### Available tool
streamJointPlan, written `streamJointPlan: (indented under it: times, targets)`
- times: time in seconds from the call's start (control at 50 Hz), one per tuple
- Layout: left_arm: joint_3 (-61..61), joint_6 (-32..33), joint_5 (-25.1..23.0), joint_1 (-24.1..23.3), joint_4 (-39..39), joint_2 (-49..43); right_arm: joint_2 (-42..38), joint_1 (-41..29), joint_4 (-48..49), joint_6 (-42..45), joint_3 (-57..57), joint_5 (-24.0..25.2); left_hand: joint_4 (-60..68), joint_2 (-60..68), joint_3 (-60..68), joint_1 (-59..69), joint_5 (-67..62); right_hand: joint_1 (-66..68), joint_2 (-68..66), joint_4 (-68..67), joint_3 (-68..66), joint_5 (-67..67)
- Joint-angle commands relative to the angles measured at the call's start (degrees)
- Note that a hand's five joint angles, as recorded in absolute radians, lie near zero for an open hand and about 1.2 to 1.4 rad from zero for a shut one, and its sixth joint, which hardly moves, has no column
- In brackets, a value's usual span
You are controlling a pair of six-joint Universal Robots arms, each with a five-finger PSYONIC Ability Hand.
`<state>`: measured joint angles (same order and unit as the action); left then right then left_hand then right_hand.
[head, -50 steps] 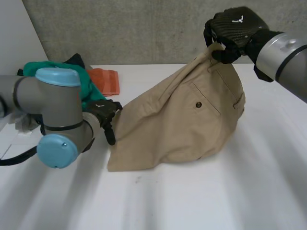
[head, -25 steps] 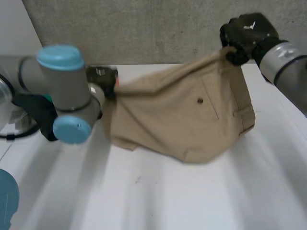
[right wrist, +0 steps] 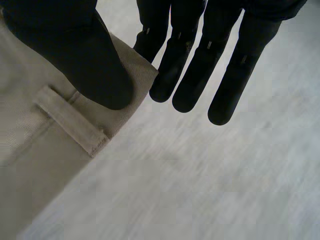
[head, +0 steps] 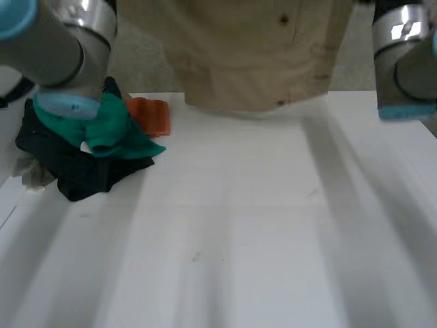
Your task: Fold the laundry.
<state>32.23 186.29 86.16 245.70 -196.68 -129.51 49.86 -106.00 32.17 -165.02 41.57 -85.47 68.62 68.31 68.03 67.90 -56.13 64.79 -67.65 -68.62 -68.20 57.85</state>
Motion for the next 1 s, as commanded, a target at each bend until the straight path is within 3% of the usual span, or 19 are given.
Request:
streamJointPlan:
  times: [0.02, 0.12, 0.2, 0.28, 0.52, 0.62, 0.74, 0.8, 0.9, 1.0]
  targets:
    - [19.1, 2.9, -0.7, 0.5, 2.9, 1.8, 3.7, 0.7, -12.6, 0.6, 16.2, 0.9, 11.4, 11.7, 12.0, 12.1, -13.9, 15.2, -12.4, -11.4, -11.8, 12.2]
    - [33.0, 8.8, -2.1, 0.4, 7.4, 5.4, 5.5, 1.5, -22.4, 4.2, 27.4, 4.9, 11.4, 11.7, 12.0, 12.1, -13.9, 15.2, -12.4, -11.4, -11.8, 12.2]
    - [44.3, 14.5, -5.5, -0.7, 13.5, 11.6, 9.2, 2.8, -32.3, 13.7, 36.1, 9.1, 11.4, 11.7, 12.0, 12.1, -13.9, 15.2, -12.4, -11.4, -11.8, 12.2]
    - [51.0, 19.3, -7.3, -2.2, 21.4, 17.5, 13.2, 4.4, -41.2, 23.4, 40.5, 9.4, 11.4, 11.7, 12.0, 12.1, -13.9, 15.2, -12.4, -11.4, -11.8, 12.2]
    - [59.1, 34.8, -8.6, -6.3, 53.3, 25.1, 28.2, 6.8, -69.0, 38.0, 54.8, 10.2, 11.4, 11.7, 12.0, 12.1, -13.9, 15.2, -12.4, -11.4, -11.8, 12.2]
    - [57.2, 36.5, -8.6, -8.0, 59.8, 24.9, 31.5, 7.5, -67.5, 43.7, 57.0, 13.1, 11.4, 11.7, 12.0, 12.1, -13.9, 15.2, -12.4, -11.4, -11.8, 12.2]
    - [49.6, 36.8, -7.6, -7.3, 54.3, 20.5, 28.1, 8.4, -62.2, 37.8, 53.6, 13.6, 11.4, 11.7, 12.0, 12.1, -13.9, 15.2, -12.4, -11.4, -11.8, 12.2]
    - [42.2, 37.4, -6.2, -6.0, 46.3, 15.2, 24.2, 9.1, -57.1, 31.4, 49.3, 13.2, 10.6, 10.9, 11.1, 11.3, -13.0, 15.2, -12.4, -11.4, -11.8, 12.2]
    - [25.3, 36.9, -5.6, -4.5, 33.8, 3.2, 16.4, 9.0, -47.7, 21.0, 41.7, 10.1, 11.4, 11.7, 12.0, 12.1, -13.9, 15.2, -12.4, -11.4, -11.8, 12.2]
    - [8.8, 35.3, -5.7, -5.1, 32.7, -8.5, 10.7, 7.5, -40.8, 15.4, 35.2, 4.9, 11.4, 11.7, 12.0, 12.1, -13.9, 15.2, -12.4, -11.4, -11.8, 12.2]
